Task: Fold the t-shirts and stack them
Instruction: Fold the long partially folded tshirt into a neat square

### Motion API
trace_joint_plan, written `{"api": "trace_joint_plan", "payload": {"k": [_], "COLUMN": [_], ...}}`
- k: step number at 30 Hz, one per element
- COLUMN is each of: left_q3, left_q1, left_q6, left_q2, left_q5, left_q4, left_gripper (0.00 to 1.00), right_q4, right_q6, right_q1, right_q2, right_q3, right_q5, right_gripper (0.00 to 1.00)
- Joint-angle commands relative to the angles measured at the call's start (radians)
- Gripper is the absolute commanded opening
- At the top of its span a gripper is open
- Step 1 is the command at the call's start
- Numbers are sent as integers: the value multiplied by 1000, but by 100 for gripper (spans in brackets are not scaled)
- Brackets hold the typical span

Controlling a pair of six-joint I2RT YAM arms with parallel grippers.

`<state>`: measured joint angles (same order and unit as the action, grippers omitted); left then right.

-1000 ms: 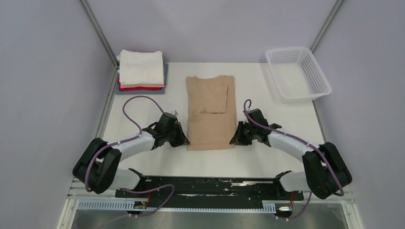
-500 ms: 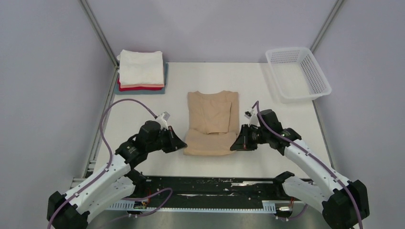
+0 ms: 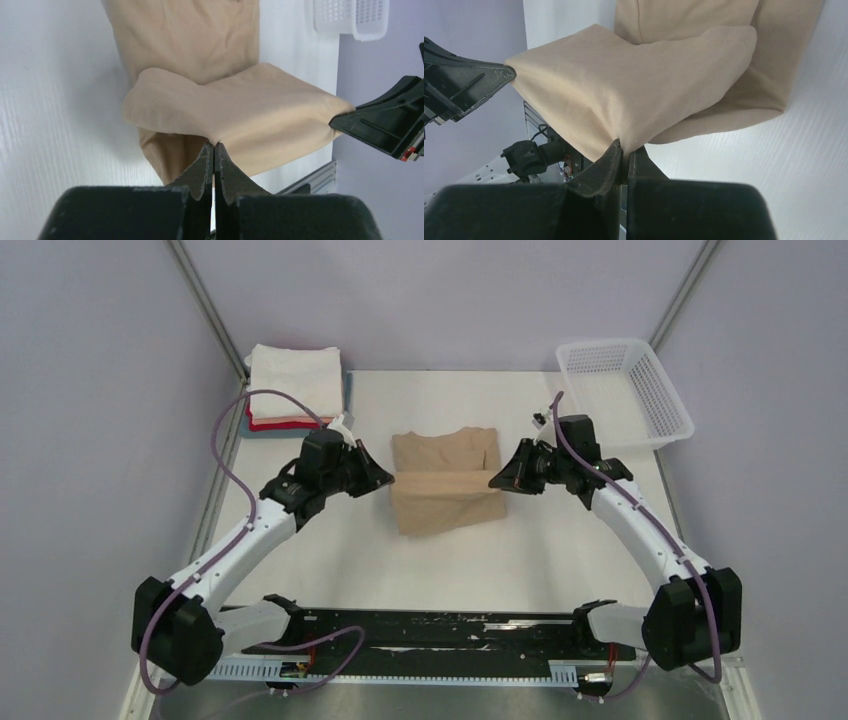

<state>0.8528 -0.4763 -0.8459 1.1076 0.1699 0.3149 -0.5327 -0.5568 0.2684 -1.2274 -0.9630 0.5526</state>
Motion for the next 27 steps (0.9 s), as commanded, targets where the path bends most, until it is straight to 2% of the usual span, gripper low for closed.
{"api": "trace_joint_plan", "payload": {"k": [1,8,16,24,27], "left_q3": [102,208,281,367,416], "left_q1": [62,133,162,184,194], "left_q6": [60,64,59,9,-1], "left_q2": [109,310,439,585,638], "left_q5": [57,150,242,398,414], "left_q4": [-71,-97,-164,-261,-248], "left_gripper": [0,0,0,0,0], "right_q4": [103,151,222,285,318], "right_q6": [-8,-22,-67,-94,-102], "right_q1": [-25,-54,-89,-113,-117], "right_q2": [-90,-235,-246,-286,-323], "right_q3": [-88,-155,-141,-155,-171], "right_q5": [32,78,81,92,96], "right_gripper": [0,0,0,0,0]}}
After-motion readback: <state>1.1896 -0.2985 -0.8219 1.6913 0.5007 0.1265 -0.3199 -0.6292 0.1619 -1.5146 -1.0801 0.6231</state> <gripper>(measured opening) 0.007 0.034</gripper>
